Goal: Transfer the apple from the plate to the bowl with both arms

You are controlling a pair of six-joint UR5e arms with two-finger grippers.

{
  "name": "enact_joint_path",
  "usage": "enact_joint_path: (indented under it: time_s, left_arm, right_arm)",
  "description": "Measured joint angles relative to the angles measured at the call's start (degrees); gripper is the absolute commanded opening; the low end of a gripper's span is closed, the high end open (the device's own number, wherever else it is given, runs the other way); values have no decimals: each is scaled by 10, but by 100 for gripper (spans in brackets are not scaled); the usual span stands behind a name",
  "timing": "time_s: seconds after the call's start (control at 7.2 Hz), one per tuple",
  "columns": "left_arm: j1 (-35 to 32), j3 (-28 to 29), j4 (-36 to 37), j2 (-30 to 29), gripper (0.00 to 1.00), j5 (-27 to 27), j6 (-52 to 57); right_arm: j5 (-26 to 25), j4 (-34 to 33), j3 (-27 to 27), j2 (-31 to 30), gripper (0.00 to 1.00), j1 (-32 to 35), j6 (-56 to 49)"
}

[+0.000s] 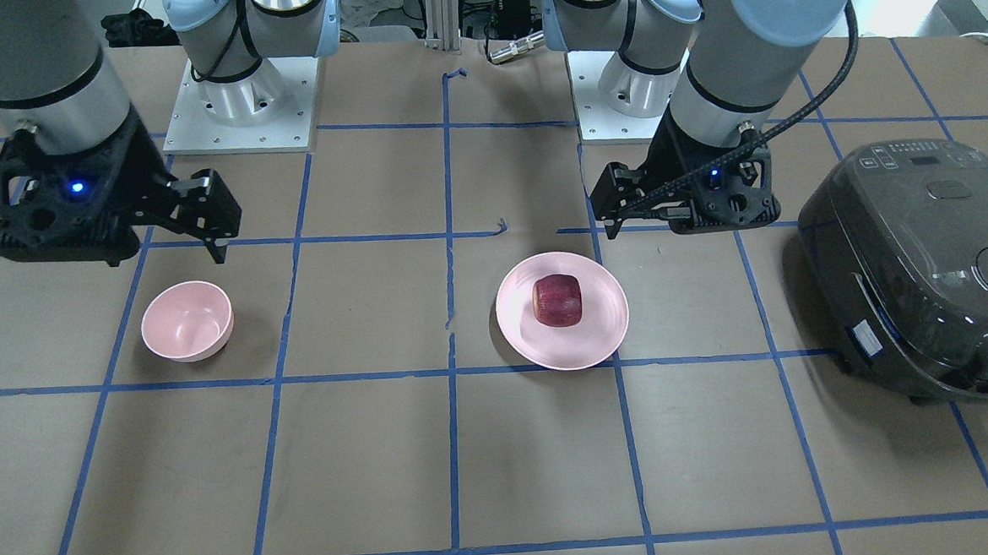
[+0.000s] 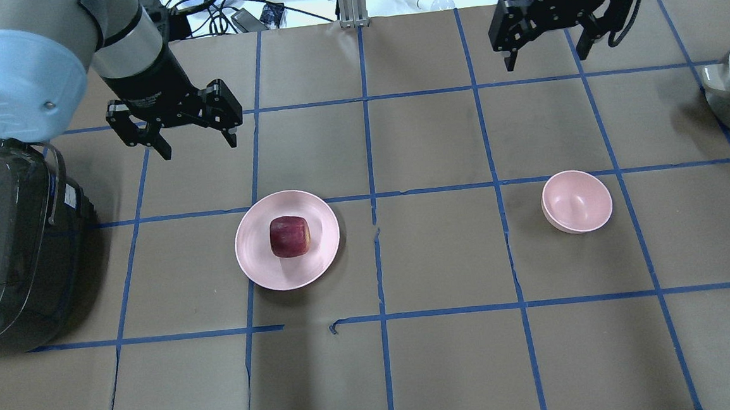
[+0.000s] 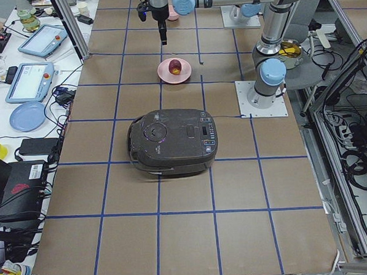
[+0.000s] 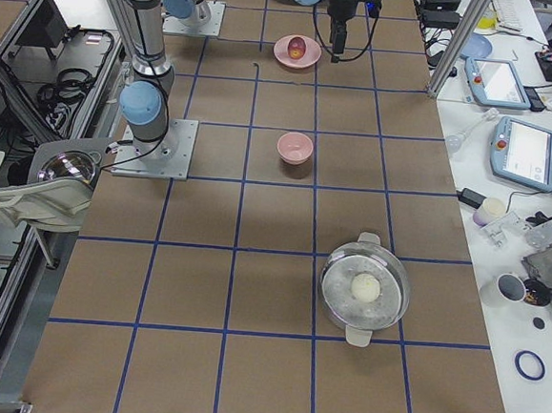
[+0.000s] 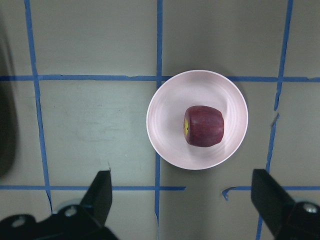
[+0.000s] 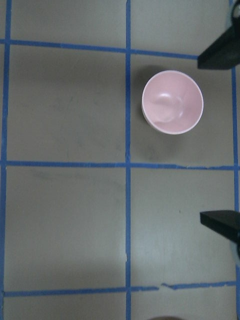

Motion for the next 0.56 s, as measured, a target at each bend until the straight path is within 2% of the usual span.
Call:
enact_joint_path:
  time_s: [0.28,0.56]
  left_arm:
    - [-34,-85,125,-18,100,3,-16]
    - [-45,-185,244,-36,100,2,-30]
  right_arm:
    - [5,-20,48,1,100,-101,-112]
    - [8,-110,139,4,100,-147,-181]
